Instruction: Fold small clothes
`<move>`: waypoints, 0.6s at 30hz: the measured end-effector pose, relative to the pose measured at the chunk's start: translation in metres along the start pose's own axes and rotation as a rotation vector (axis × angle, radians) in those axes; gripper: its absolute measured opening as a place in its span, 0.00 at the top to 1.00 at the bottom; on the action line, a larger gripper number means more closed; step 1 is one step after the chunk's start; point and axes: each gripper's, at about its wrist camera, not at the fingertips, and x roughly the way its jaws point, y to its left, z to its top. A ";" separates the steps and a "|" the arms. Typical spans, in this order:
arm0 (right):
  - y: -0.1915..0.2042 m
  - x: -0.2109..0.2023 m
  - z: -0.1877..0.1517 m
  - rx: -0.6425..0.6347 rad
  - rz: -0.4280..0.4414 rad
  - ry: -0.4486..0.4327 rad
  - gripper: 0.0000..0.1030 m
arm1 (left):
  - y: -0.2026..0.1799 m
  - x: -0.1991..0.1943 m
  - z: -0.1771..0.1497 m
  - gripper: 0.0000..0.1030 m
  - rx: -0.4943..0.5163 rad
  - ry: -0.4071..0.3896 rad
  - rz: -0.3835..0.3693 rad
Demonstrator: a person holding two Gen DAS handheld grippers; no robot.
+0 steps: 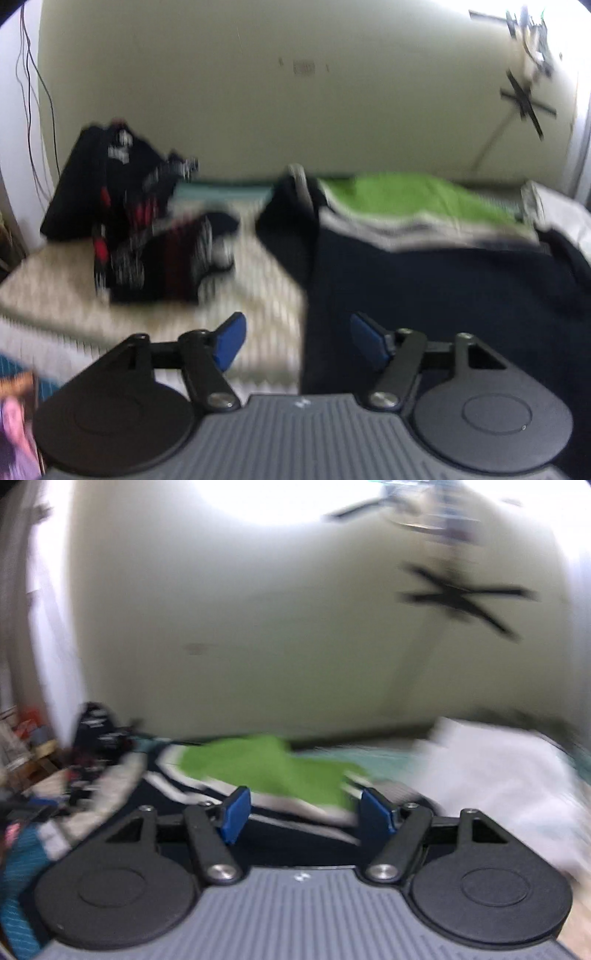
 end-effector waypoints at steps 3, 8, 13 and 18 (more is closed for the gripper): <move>-0.028 -0.029 -0.031 0.082 -0.115 -0.003 0.29 | -0.004 -0.015 -0.021 0.12 -0.005 0.029 -0.015; -0.055 -0.046 -0.075 0.183 -0.131 0.091 0.24 | -0.013 -0.019 -0.042 0.12 0.009 0.086 -0.026; -0.024 -0.020 -0.082 0.062 -0.135 0.160 0.97 | -0.017 -0.024 -0.044 0.31 0.016 0.076 -0.033; -0.031 -0.019 0.001 -0.020 -0.182 0.007 0.98 | -0.014 -0.030 -0.046 0.27 -0.012 0.080 -0.012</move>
